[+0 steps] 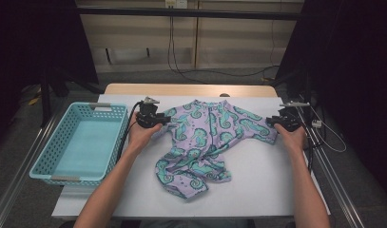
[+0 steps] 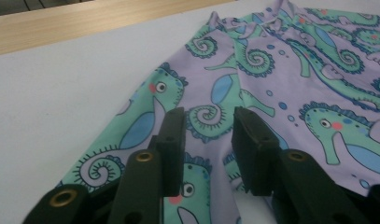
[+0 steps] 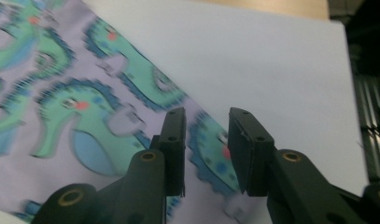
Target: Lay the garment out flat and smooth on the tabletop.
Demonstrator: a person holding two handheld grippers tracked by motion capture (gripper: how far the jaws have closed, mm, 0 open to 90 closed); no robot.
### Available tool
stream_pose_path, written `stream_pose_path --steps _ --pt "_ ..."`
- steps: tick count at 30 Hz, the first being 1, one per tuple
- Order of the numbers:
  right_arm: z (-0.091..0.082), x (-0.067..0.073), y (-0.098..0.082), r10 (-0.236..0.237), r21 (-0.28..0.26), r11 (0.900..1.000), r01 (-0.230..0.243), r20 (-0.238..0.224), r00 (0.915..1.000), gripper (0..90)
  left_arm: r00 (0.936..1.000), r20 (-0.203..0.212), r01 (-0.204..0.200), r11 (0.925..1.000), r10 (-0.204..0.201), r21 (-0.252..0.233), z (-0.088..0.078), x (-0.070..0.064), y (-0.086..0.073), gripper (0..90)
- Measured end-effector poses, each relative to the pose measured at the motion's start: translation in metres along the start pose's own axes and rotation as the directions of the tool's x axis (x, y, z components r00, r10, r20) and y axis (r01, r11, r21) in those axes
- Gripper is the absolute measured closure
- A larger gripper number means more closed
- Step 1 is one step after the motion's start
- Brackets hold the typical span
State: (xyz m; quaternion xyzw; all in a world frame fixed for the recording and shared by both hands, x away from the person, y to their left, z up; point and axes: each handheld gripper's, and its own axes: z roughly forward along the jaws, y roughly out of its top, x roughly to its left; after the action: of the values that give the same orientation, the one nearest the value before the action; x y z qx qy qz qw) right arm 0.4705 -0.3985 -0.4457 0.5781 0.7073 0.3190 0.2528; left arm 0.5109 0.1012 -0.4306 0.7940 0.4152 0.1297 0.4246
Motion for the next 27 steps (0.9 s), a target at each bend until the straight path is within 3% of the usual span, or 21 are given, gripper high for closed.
stream_pose_path --steps 1,4,6,11,12,14,16,17,18,19,20,21,22,24,27 --pt "0.001 -0.003 -0.004 0.008 0.015 1.0 -0.008 0.019 0.9998 67.5 0.9998 0.008 -0.02 0.9997 0.02 0.011 -0.001 -0.003 -0.003 66.4" --pt "0.004 -0.008 -0.01 0.029 0.044 0.999 -0.031 0.048 0.9984 67.5 0.9994 0.013 -0.031 0.9992 0.031 0.026 0.001 -0.006 -0.007 67.0" --pt "0.006 -0.011 -0.012 0.045 0.051 0.998 -0.047 0.044 0.998 67.9 0.9994 0.019 -0.03 0.9991 0.029 0.031 0.003 -0.006 -0.009 66.1" --pt "0.014 -0.01 -0.009 0.05 0.035 0.998 -0.051 0.034 0.9982 89.5 0.9998 -0.003 -0.021 0.9981 0.021 0.058 0.005 -0.002 -0.016 58.9" --pt "0.015 -0.009 -0.007 0.047 0.037 0.998 -0.049 0.053 0.9975 90.0 1.0 -0.005 -0.005 0.9988 0.006 0.048 0.005 -0.002 -0.017 58.1" --pt "0.017 -0.011 -0.005 0.038 0.035 0.999 -0.041 0.068 0.9969 90.0 0.9996 -0.01 -0.027 0.9979 0.028 0.059 0.002 -0.002 -0.018 57.2" --pt "0.018 -0.015 -0.004 0.039 0.032 0.999 -0.042 0.101 0.9941 90.0 0.9998 -0.015 -0.016 0.9991 0.016 0.04 0.001 -0.004 -0.019 57.3" --pt "0.018 -0.019 -0.005 0.045 0.03 0.998 -0.048 0.103 0.9936 90.0 0.9992 -0.019 -0.034 0.998 0.035 0.053 -0.001 -0.002 -0.018 57.3" --pt "0.018 -0.022 -0.005 0.047 0.032 0.998 -0.051 0.116 0.9921 90.0 0.9996 -0.026 -0.012 0.9995 0.013 0.028 -0.002 -0.004 -0.018 58.3" --pt "0.018 -0.025 -0.006 0.051 0.031 0.998 -0.055 0.125 0.9908 90.0 0.999 -0.023 -0.036 0.9987 0.037 0.035 -0.004 -0.003 -0.018 61.0" --pt "0.017 -0.028 -0.007 0.062 0.028 0.997 -0.066 0.12 0.9908 90.0 0.9997 -0.016 -0.019 0.9997 0.019 0.017 -0.004 -0.006 -0.018 64.5" --pt "0.014 -0.031 -0.009 0.064 0.025 0.997 -0.067 0.098 0.9932 90.0 0.9984 -0.013 -0.054 0.9981 0.055 0.028 -0.006 -0.007 -0.017 70.7" --pt "0.012 -0.03 -0.009 0.057 0.022 0.998 -0.059 0.079 0.9952 87.6 0.9974 0.013 -0.071 0.9973 0.07 0.019 -0.007 -0.013 -0.016 72.4" --pt "0.01 -0.027 -0.009 0.043 0.02 0.999 -0.044 0.072 0.9965 84.3 0.9961 0.018 -0.087 0.996 0.087 0.02 -0.006 -0.016 -0.016 74.2" --pt "0.0 -0.007 -0.006 -0.014 -0.007 1.0 0.015 0.014 0.9998 73.5 0.9947 0.039 -0.096 0.995 0.095 0.025 -0.001 -0.024 -0.017 71.1"
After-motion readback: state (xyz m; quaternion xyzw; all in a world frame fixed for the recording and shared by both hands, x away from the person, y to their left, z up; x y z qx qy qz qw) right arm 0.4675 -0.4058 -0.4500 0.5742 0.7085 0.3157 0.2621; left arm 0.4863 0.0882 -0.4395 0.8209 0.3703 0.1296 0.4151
